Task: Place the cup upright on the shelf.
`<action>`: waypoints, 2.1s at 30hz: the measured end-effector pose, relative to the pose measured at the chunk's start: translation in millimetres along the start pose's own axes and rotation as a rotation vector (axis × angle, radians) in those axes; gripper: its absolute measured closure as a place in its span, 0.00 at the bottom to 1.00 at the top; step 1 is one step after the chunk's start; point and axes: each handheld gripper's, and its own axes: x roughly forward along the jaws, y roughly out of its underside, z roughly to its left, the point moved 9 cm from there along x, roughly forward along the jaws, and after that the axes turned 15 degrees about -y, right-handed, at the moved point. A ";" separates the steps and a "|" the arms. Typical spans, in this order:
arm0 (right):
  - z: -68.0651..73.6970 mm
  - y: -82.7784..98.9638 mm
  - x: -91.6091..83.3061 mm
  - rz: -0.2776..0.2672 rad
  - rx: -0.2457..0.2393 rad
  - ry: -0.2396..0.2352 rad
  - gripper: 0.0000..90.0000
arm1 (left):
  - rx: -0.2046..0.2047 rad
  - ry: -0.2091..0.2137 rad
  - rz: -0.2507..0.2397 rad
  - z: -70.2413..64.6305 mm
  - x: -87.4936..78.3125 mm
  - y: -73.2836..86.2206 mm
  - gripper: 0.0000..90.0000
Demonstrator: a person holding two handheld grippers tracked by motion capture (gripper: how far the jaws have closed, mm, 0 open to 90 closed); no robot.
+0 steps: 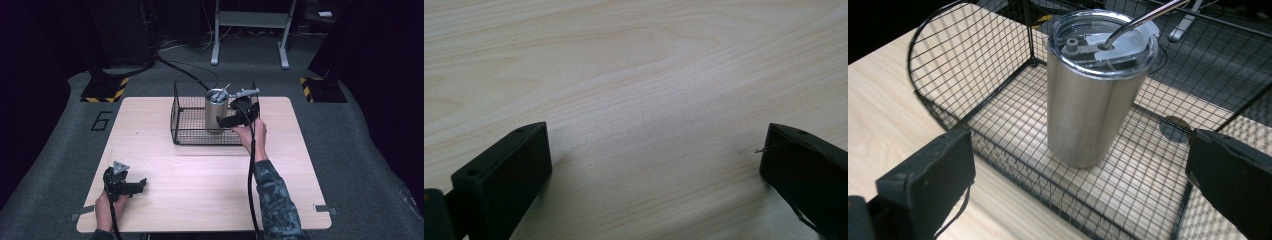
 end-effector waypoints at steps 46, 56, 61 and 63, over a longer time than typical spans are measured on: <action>-37.3 241.9 -103.4 0.093 0.162 0.180 0.00 | -0.008 -0.001 -0.003 -0.4 0.2 -0.4 0.00; -62.5 298.0 -101.4 0.113 0.264 0.221 0.00 | -0.009 -0.002 -0.003 -0.5 0.3 -0.5 0.00; -66.5 301.8 -105.8 0.059 0.238 0.229 0.00 | -0.009 -0.003 -0.003 -0.5 0.3 -0.5 0.00; -66.8 301.6 -105.6 0.060 0.233 0.224 0.00 | -0.007 -0.002 -0.001 -0.4 0.2 -0.4 0.00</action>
